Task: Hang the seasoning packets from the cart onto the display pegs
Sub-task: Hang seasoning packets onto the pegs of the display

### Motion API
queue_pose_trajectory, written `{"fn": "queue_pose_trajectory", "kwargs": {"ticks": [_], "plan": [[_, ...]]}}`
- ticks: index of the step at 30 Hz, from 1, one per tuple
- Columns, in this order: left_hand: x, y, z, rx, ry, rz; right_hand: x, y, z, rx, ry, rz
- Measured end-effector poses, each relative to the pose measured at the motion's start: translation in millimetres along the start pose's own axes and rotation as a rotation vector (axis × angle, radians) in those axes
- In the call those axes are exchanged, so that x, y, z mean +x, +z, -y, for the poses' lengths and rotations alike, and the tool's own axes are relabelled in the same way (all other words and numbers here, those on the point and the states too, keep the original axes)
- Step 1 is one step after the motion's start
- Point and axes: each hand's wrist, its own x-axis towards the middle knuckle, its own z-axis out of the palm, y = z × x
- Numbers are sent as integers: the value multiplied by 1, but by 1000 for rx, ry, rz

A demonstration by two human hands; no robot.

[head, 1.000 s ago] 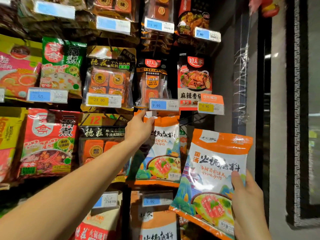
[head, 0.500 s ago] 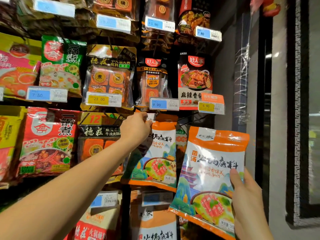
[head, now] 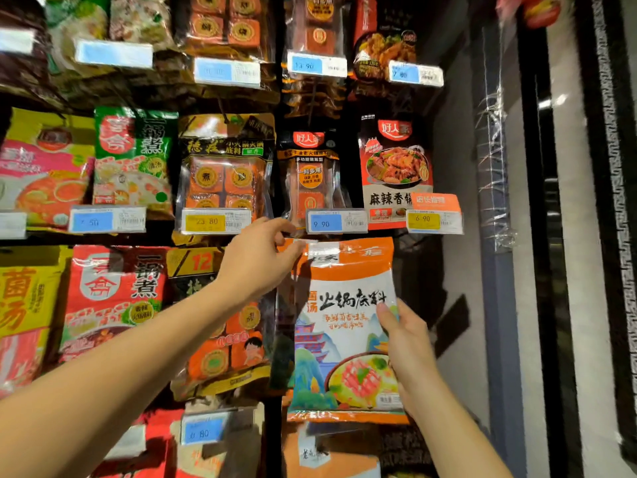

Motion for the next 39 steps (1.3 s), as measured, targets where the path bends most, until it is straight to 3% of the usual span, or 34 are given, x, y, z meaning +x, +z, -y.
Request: {"fn": "queue_pose_trajectory", "kwargs": {"ticks": [4, 9, 13, 20, 30, 39], "plan": [[10, 6, -4, -352, -249, 194, 14, 14, -9, 69, 54, 12], [9, 18, 0, -489, -289, 173, 20, 16, -11, 168, 90, 68], [4, 24, 4, -596, -275, 127, 26, 21, -2, 59, 47, 79], [0, 28, 7, -616, -275, 117, 66, 36, 38, -223, -257, -42], [-10, 52, 22, -346, -74, -74, 102, 44, 27, -131, -124, -139], [-10, 58, 26, -330, -14, -52, 104, 52, 27, -175, -197, -175]]}}
